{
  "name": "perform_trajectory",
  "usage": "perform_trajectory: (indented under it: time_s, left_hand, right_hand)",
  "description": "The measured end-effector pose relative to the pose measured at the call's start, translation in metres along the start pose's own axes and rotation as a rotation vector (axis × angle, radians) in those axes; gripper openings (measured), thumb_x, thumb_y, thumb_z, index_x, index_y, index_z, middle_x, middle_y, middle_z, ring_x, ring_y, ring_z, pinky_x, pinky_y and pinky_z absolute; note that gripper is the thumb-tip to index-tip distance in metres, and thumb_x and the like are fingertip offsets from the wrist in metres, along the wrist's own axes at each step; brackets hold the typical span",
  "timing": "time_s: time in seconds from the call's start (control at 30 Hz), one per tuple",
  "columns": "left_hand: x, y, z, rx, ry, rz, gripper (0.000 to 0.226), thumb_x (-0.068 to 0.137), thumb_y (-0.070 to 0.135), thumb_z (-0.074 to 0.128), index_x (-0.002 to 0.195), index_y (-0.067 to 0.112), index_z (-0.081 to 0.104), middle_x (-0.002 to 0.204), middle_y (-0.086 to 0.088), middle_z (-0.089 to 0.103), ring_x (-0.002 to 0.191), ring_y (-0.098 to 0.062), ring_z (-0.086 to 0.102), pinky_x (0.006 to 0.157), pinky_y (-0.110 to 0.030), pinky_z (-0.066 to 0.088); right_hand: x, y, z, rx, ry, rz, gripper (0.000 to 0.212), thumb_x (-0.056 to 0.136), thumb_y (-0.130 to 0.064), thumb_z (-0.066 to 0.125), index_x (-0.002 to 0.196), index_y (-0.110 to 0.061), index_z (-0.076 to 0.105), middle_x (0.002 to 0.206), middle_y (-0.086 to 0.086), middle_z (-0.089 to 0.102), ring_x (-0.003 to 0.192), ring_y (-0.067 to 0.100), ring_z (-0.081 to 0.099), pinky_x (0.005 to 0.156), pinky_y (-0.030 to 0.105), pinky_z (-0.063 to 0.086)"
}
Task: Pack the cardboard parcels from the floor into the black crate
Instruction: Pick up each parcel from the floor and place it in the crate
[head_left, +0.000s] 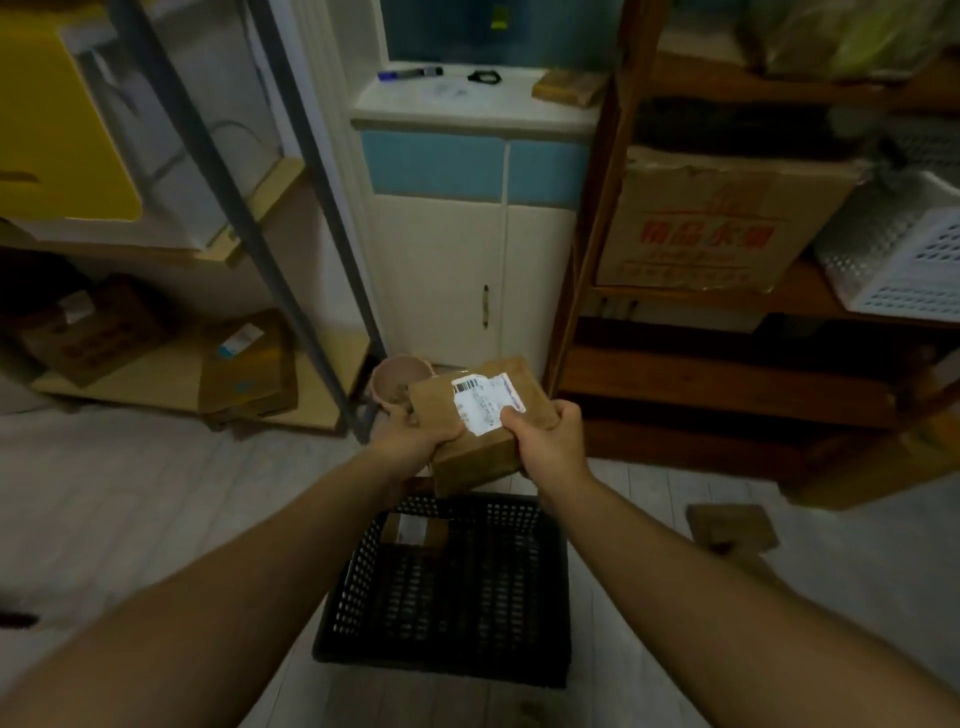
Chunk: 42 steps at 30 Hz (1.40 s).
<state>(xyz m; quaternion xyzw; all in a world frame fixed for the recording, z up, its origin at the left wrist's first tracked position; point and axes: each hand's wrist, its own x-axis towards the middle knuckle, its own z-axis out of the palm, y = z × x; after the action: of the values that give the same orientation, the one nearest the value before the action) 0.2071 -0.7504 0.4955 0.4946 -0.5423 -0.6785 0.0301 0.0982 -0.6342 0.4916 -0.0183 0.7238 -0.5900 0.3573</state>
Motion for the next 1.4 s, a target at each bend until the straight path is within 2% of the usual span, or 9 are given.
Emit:
perform_trajectory:
  time_s: [0.07, 0.17, 0.27, 0.4, 0.5, 0.7, 1.07, 1.23, 1.4]
  left_hand:
    - [0.018, -0.009, -0.007, 0.045, -0.071, 0.051, 0.037, 0.085, 0.02, 0.065, 0.113, 0.022, 0.041, 0.107, 0.002, 0.057, 0.105, -0.023, 0.054, 0.098, -0.049, 0.047]
    - [0.053, -0.029, -0.025, 0.158, -0.191, 0.103, 0.068, 0.073, 0.039, 0.073, 0.132, 0.027, 0.041, 0.128, -0.003, 0.055, 0.114, -0.024, 0.057, 0.095, -0.05, 0.05]
    - [0.096, -0.069, -0.053, 0.226, -0.223, 0.122, 0.049, 0.081, 0.034, 0.067, 0.126, 0.032, 0.046, 0.126, -0.002, 0.056, 0.114, -0.023, 0.058, 0.093, -0.046, 0.052]
    - [0.152, -0.143, -0.087, 0.309, -0.149, 0.015, 0.076, 0.075, 0.033, 0.074, 0.139, 0.033, 0.033, 0.135, -0.005, 0.047, 0.117, -0.026, 0.053, 0.082, -0.037, 0.056]
    - [0.199, -0.21, -0.103, 0.454, -0.084, -0.013, 0.09, 0.061, 0.044, 0.077, 0.138, 0.037, 0.031, 0.134, -0.007, 0.045, 0.118, -0.03, 0.052, 0.09, -0.049, 0.053]
    - [0.27, -0.323, -0.108, 0.491, -0.016, 0.073, 0.058, 0.083, 0.015, 0.066, 0.135, 0.021, 0.04, 0.124, 0.005, 0.054, 0.115, -0.014, 0.054, 0.096, -0.038, 0.05]
    - [0.364, -0.497, -0.112, 0.669, 0.011, -0.102, 0.056, 0.092, 0.026, 0.053, 0.143, 0.019, 0.031, 0.14, -0.007, 0.045, 0.127, -0.027, 0.046, 0.104, -0.037, 0.04]
    - [0.389, -0.52, -0.109, 0.704, 0.014, -0.075, 0.07, 0.091, 0.046, 0.037, 0.15, 0.017, 0.014, 0.152, -0.01, 0.026, 0.139, -0.031, 0.029, 0.116, -0.043, 0.026]
    - [0.408, -0.538, -0.112, 0.826, 0.009, -0.114, 0.061, 0.098, 0.027, 0.038, 0.15, 0.014, 0.01, 0.156, -0.015, 0.012, 0.142, -0.032, 0.017, 0.117, -0.042, 0.021]
  right_hand:
    - [0.011, 0.018, 0.005, -0.08, 0.0, -0.043, 0.047, 0.083, -0.022, 0.071, 0.119, -0.022, 0.042, 0.105, -0.005, 0.054, 0.102, 0.018, 0.059, 0.09, 0.04, 0.054]
    - [0.026, 0.047, 0.022, -0.166, -0.035, -0.089, 0.037, 0.087, -0.015, 0.066, 0.118, -0.022, 0.047, 0.105, -0.006, 0.055, 0.101, 0.014, 0.057, 0.08, 0.026, 0.05]
    - [0.041, 0.092, 0.047, -0.185, -0.091, -0.008, 0.037, 0.087, -0.016, 0.066, 0.117, -0.026, 0.045, 0.101, -0.012, 0.056, 0.093, 0.006, 0.054, 0.072, 0.017, 0.045]
    - [0.066, 0.173, 0.091, -0.174, -0.089, 0.157, 0.047, 0.087, -0.015, 0.067, 0.127, -0.02, 0.042, 0.113, -0.004, 0.058, 0.102, 0.013, 0.056, 0.083, 0.024, 0.048]
    - [0.089, 0.243, 0.123, -0.271, -0.038, 0.166, 0.047, 0.086, -0.019, 0.068, 0.125, -0.023, 0.041, 0.12, -0.001, 0.058, 0.111, 0.019, 0.058, 0.091, 0.032, 0.052]
    - [0.148, 0.372, 0.153, -0.472, -0.072, 0.2, 0.048, 0.089, -0.021, 0.063, 0.129, -0.014, 0.037, 0.127, 0.01, 0.058, 0.114, 0.028, 0.058, 0.095, 0.032, 0.047]
    - [0.223, 0.556, 0.175, -0.709, -0.225, 0.383, 0.044, 0.093, -0.025, 0.056, 0.13, -0.012, 0.037, 0.127, 0.013, 0.055, 0.11, 0.032, 0.057, 0.094, 0.041, 0.049]
    - [0.253, 0.597, 0.193, -0.738, -0.198, 0.365, 0.047, 0.095, -0.022, 0.051, 0.136, -0.007, 0.036, 0.129, 0.012, 0.052, 0.116, 0.031, 0.053, 0.098, 0.037, 0.043]
    - [0.265, 0.614, 0.212, -0.393, -0.071, 0.473, 0.026, 0.099, -0.034, 0.043, 0.114, -0.016, 0.055, 0.125, 0.008, 0.058, 0.105, 0.024, 0.056, 0.086, 0.032, 0.047]
